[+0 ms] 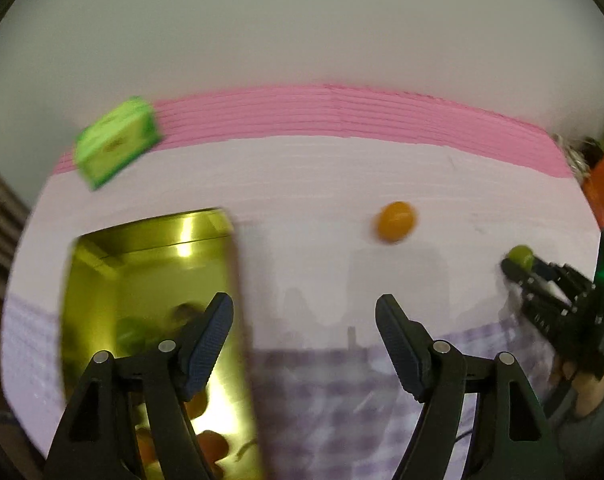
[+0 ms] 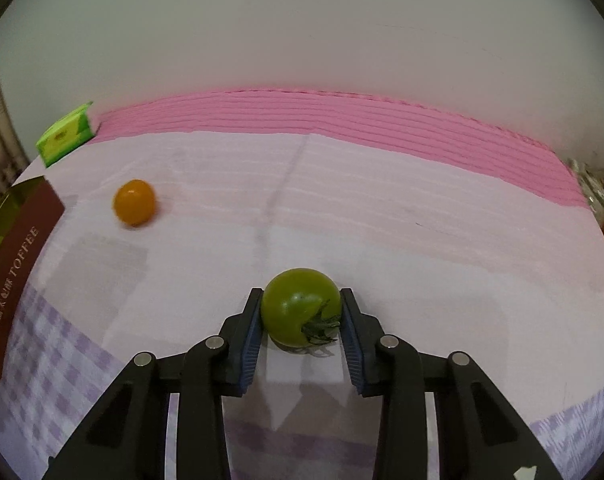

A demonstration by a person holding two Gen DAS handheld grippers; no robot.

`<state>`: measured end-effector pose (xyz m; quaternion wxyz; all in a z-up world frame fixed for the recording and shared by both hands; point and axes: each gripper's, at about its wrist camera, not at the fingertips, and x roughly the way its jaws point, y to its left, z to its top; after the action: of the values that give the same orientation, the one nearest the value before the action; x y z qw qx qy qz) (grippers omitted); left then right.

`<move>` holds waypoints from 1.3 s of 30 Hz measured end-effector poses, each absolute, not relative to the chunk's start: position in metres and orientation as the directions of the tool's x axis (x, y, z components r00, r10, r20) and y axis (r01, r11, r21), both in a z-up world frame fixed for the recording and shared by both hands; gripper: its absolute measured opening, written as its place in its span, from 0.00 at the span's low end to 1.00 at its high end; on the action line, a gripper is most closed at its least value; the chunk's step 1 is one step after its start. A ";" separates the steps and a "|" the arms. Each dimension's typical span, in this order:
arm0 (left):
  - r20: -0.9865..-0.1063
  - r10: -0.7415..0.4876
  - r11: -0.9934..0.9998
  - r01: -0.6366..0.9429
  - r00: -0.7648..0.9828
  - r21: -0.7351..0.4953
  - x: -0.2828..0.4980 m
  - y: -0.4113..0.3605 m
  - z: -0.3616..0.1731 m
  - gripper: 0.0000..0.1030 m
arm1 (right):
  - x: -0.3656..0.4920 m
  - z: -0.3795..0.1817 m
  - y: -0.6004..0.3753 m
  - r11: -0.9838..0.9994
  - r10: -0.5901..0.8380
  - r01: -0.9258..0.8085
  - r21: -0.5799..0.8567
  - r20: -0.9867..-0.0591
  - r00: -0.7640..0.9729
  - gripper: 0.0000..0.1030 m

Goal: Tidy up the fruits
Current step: 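Grasp the remaining green tomato with the right gripper, then reach for and grasp the small orange mandarin with the left gripper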

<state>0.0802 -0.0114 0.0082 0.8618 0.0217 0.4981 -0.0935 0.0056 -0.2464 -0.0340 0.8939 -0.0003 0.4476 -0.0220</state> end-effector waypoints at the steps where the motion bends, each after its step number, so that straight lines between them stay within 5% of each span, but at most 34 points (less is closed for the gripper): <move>1: -0.864 -0.156 0.978 0.197 0.479 -0.067 0.086 -0.021 0.005 0.72 | 0.005 -0.034 -0.250 0.999 -0.037 0.045 -0.013 -0.800 0.599 0.33; 12: -0.898 -0.168 0.963 0.263 0.408 -0.061 0.150 -0.084 -0.039 0.67 | 0.006 -0.035 -0.252 0.998 -0.054 0.065 -0.019 -0.800 0.598 0.35; 21: -0.915 -0.164 0.966 0.247 0.369 -0.074 0.158 -0.086 -0.048 0.12 | 0.005 -0.035 -0.253 0.998 -0.056 0.065 -0.021 -0.800 0.598 0.35; 31: -0.916 -0.189 0.972 0.198 0.355 -0.124 0.123 -0.053 -0.042 0.12 | 0.005 -0.036 -0.253 0.997 -0.061 0.069 -0.025 -0.800 0.598 0.35; 39: -0.917 -0.203 0.968 0.209 0.343 -0.137 0.123 -0.059 -0.040 0.23 | 0.006 -0.037 -0.253 0.997 -0.064 0.068 -0.029 -0.800 0.597 0.35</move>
<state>0.1233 -0.0595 -0.0400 0.8195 0.0024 0.5591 -0.1258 0.0060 -0.2528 -0.0366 0.8936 0.0024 0.4472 -0.0369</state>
